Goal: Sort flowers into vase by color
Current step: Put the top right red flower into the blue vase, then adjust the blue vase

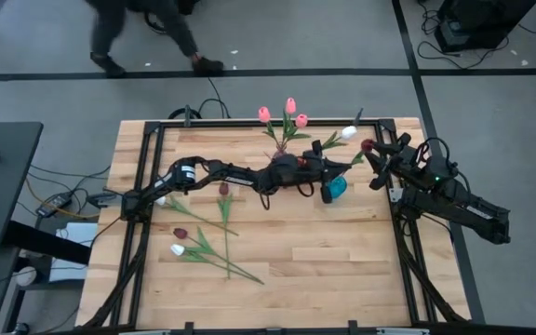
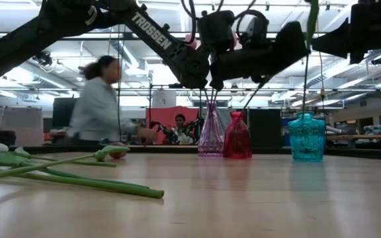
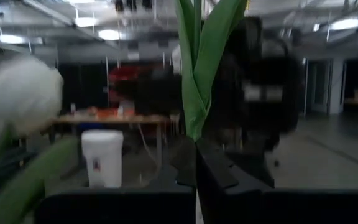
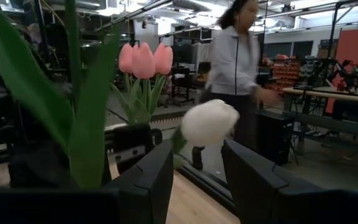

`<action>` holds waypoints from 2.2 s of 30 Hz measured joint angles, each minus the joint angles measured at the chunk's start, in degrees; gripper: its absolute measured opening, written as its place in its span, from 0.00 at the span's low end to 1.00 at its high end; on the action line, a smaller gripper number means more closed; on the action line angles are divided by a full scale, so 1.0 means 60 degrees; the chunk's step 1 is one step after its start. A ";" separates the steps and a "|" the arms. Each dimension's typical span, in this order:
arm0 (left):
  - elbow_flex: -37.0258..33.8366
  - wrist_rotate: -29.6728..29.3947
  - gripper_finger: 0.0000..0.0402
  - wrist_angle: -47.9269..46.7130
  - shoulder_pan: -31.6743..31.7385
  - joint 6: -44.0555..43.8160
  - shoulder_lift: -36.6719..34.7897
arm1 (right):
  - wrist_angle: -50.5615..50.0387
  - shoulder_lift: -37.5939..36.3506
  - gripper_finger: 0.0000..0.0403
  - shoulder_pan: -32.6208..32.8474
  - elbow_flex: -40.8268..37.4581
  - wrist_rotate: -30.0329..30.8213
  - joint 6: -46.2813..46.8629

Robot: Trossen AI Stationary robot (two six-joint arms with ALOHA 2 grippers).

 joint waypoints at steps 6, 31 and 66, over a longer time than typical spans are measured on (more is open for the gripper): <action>-0.0011 -0.0031 0.18 -0.1049 -0.0022 -0.0028 0.0004 | -0.0006 0.0000 0.37 0.0000 0.0000 -0.0004 -0.0002; -0.0142 -0.1814 0.26 -0.6803 -0.1384 0.1560 -0.1705 | -0.0214 0.0004 0.37 0.0007 0.0004 -0.0540 0.0186; -0.8255 -0.0242 0.11 -0.1109 -0.1439 0.0100 -0.5500 | 0.0119 0.5145 0.37 0.0587 0.4834 -0.3440 0.0790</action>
